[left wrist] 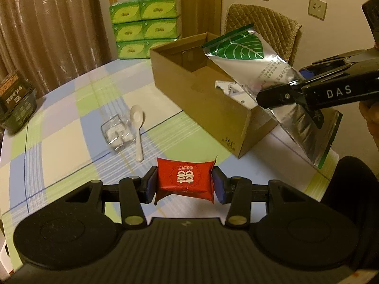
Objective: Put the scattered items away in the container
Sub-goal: 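Carry the pouch and red packet over the cardboard box with both tools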
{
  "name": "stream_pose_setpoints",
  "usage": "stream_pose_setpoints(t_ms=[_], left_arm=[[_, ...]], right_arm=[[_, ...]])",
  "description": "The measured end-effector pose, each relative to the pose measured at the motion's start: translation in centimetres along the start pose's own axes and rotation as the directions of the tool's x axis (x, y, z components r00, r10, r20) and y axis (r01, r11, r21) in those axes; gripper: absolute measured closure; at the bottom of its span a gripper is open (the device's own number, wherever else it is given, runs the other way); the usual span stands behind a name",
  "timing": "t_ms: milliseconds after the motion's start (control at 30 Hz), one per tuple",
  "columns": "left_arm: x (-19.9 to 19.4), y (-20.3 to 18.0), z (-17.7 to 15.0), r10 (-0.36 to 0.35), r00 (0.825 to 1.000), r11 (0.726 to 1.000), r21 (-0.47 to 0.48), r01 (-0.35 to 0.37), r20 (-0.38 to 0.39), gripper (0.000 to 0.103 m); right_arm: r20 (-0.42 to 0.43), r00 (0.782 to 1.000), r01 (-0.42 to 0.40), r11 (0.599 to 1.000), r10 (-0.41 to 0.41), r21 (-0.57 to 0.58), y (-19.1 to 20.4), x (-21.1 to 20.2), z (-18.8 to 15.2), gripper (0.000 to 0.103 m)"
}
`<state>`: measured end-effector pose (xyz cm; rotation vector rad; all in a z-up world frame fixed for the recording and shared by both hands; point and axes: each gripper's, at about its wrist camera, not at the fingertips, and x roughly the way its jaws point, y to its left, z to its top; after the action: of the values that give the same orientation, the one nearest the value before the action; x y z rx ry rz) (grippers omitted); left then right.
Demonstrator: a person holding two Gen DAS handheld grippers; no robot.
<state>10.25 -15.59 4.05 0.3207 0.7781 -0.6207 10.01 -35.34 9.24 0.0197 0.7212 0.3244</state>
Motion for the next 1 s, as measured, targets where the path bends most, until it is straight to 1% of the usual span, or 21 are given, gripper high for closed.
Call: stream_pose_setpoints(t_ms=[367, 567, 1000], left_arm=[[1.8, -2.8, 4.3, -0.056, 0.998, 0.997, 0.056, 0.054, 0.04, 0.061], [3.1, -4.5, 6.8, -0.089, 0.994, 0.992, 0.09, 0.083, 0.061, 0.061], [6.3, -7.1, 10.7, -0.144, 0.987, 0.981, 0.143, 0.134, 0.065, 0.061]], right_arm=[[0.032, 0.997, 0.061, 0.997, -0.063, 0.053, -4.7, -0.9, 1.6, 0.056], [0.035, 0.995, 0.094, 0.994, -0.096, 0.064, -6.9, -1.0, 2.2, 0.056], [0.031, 0.992, 0.121, 0.99, -0.123, 0.075, -9.8, -0.3, 3.3, 0.056]])
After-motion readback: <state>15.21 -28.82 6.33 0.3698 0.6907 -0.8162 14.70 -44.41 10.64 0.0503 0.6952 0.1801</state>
